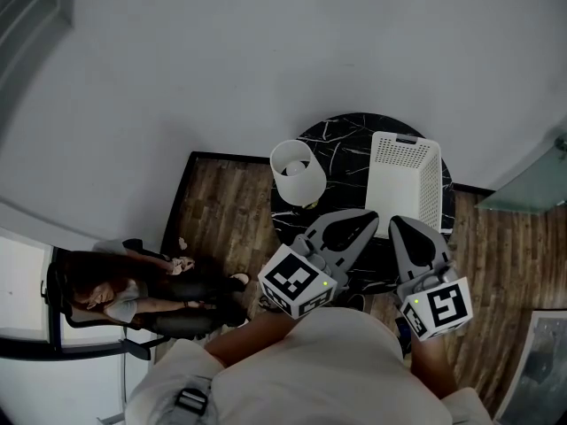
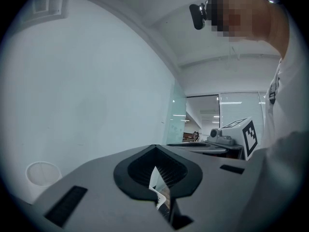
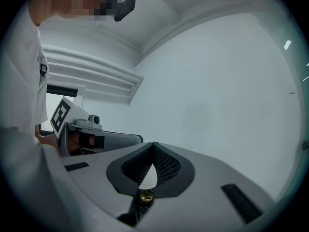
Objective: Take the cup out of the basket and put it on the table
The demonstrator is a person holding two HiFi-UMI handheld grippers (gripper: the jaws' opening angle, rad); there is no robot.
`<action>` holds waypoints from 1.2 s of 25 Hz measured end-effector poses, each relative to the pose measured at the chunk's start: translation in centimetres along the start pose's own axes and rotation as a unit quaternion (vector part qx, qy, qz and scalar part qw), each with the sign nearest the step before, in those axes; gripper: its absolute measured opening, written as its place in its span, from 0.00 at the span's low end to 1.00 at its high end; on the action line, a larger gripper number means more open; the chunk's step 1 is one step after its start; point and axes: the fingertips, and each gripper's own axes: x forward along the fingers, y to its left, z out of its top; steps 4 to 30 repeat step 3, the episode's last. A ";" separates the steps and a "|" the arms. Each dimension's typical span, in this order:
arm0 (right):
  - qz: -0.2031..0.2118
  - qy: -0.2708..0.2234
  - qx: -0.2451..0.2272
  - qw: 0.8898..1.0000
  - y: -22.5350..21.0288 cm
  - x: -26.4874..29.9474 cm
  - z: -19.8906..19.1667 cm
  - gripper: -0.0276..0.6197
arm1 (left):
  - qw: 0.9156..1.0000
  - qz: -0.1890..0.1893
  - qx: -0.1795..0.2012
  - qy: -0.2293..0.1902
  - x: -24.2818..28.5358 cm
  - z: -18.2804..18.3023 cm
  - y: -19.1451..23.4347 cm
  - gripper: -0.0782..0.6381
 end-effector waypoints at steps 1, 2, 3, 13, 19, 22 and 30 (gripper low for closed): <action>0.000 0.000 0.000 1.000 0.1 -0.2 0.0 0.05 | 1.000 -0.001 0.000 -0.001 -0.1 0.0 -0.2 0.12; -0.001 -0.001 0.001 1.000 0.1 -0.3 -0.1 0.05 | 1.000 -0.001 -0.001 -0.001 -0.1 -0.1 -0.3 0.12; -0.001 -0.001 0.001 1.000 0.1 -0.5 -0.1 0.05 | 1.000 -0.002 -0.001 -0.001 -0.1 -0.1 -0.5 0.12; -0.001 -0.001 0.001 1.000 0.1 -0.5 -0.1 0.05 | 1.000 -0.002 -0.001 -0.001 -0.1 -0.1 -0.5 0.12; -0.001 -0.001 0.001 1.000 0.1 -0.5 -0.1 0.05 | 1.000 -0.002 -0.001 -0.001 -0.1 -0.1 -0.5 0.12; -0.001 -0.001 0.001 1.000 0.1 -0.5 -0.1 0.05 | 1.000 -0.002 -0.001 -0.001 -0.1 -0.1 -0.5 0.12; -0.001 -0.001 0.001 1.000 0.1 -0.5 -0.1 0.05 | 1.000 -0.002 -0.001 -0.001 -0.1 -0.1 -0.5 0.12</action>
